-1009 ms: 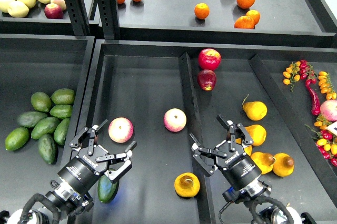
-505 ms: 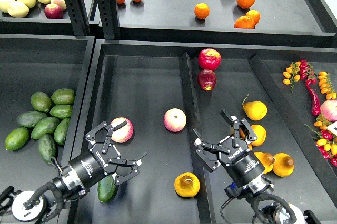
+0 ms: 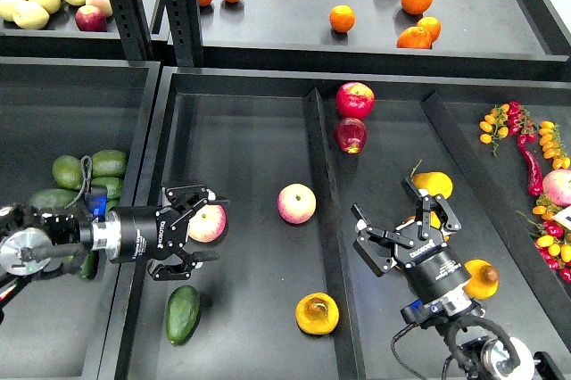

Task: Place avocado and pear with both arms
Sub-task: 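Swing the left gripper toward the avocado bin, then over the green avocado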

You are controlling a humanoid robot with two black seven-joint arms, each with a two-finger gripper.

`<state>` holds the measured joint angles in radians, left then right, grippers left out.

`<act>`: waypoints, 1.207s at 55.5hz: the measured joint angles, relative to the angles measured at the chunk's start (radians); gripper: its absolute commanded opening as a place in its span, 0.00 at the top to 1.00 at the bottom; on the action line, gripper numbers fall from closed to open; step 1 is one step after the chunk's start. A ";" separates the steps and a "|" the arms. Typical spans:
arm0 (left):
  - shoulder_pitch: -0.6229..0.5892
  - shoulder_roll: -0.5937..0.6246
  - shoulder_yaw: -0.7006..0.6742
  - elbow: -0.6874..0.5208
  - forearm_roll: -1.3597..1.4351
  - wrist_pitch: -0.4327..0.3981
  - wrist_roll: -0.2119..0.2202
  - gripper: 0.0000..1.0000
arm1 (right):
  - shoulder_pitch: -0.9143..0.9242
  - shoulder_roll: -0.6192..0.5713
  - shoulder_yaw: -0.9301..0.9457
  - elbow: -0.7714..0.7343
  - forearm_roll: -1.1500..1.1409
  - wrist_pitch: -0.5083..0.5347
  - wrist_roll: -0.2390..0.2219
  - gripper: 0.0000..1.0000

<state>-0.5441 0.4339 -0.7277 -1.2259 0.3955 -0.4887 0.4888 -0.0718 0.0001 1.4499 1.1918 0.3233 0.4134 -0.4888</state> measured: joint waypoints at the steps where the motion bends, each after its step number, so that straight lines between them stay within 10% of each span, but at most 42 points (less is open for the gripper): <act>1: -0.023 0.007 0.017 -0.001 0.004 0.000 0.000 0.00 | 0.005 0.000 0.004 -0.003 0.000 -0.003 0.000 0.00; 30: -0.364 0.064 0.458 -0.007 0.261 0.000 0.000 0.00 | 0.134 0.000 0.015 -0.090 0.000 -0.036 0.000 0.00; 67: -0.398 -0.074 0.713 0.054 0.527 0.000 0.000 0.01 | 0.176 0.000 0.012 -0.160 0.002 -0.029 0.000 0.00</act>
<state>-0.9421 0.3595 -0.0143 -1.1724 0.9229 -0.4889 0.4886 0.1046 0.0000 1.4619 1.0321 0.3252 0.3842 -0.4886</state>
